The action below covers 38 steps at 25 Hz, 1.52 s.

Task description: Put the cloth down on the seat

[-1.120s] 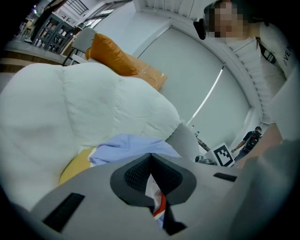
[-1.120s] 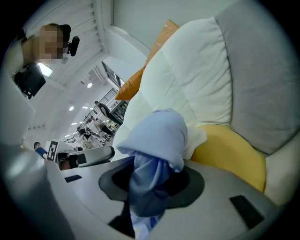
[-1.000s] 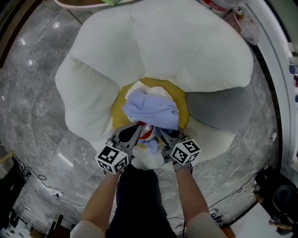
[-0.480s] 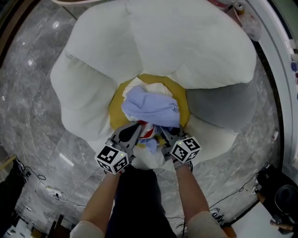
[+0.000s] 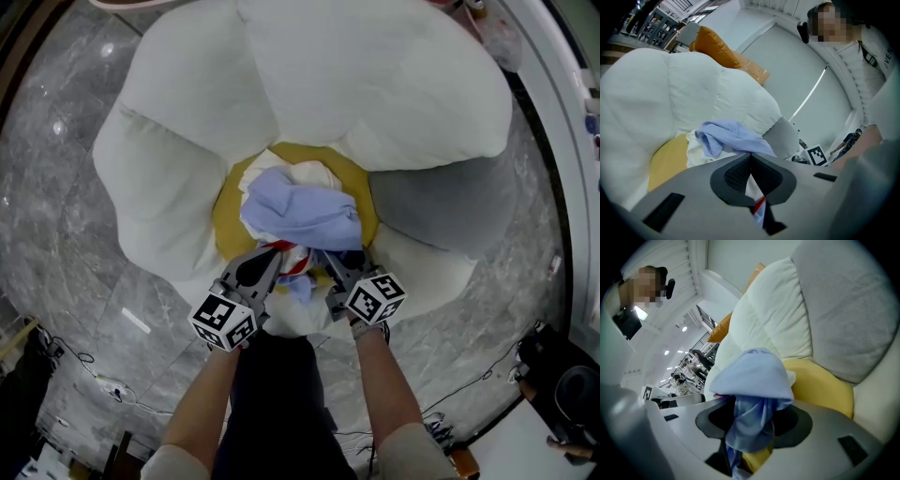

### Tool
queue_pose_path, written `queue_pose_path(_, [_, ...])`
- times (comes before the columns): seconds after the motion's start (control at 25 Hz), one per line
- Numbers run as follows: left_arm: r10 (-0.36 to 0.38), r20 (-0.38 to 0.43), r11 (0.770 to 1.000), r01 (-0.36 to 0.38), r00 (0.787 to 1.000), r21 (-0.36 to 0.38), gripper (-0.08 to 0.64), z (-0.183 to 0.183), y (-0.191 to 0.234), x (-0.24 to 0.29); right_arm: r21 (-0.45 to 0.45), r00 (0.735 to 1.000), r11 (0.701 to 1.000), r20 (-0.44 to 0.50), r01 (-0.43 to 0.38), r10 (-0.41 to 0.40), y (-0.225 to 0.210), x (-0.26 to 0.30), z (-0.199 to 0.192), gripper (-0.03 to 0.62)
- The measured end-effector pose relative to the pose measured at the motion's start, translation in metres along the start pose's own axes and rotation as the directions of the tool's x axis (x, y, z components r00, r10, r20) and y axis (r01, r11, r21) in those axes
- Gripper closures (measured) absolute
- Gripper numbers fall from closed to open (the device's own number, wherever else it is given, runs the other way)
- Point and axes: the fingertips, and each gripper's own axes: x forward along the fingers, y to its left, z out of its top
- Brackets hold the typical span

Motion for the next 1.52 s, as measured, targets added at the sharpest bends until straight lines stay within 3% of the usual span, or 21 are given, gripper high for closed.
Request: queue_pose_path(1.52, [-0.043,-0.032,0.999,0.043,0.999,0.008,0.546,-0.009,-0.026,-0.014,0.090,0.976,0.974,0.059,0.206,-0.212,-0.025,-0.051,-0.006,0.325])
